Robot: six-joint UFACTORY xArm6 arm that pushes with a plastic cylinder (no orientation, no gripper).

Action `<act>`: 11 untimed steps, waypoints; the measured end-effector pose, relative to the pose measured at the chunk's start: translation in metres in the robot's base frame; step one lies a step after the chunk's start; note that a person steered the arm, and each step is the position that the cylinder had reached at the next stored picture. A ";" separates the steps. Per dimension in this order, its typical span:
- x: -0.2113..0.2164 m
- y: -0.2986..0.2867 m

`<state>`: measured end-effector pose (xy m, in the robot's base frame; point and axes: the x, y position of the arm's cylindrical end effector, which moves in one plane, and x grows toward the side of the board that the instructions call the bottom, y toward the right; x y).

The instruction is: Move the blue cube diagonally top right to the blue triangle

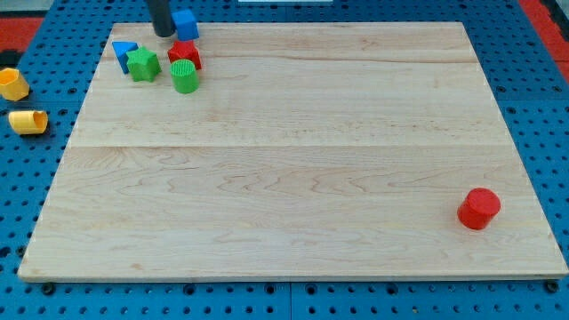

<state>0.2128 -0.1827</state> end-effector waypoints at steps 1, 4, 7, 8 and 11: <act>-0.013 -0.052; 0.016 0.100; 0.016 0.250; -0.021 0.259; -0.020 0.178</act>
<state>0.1924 -0.0042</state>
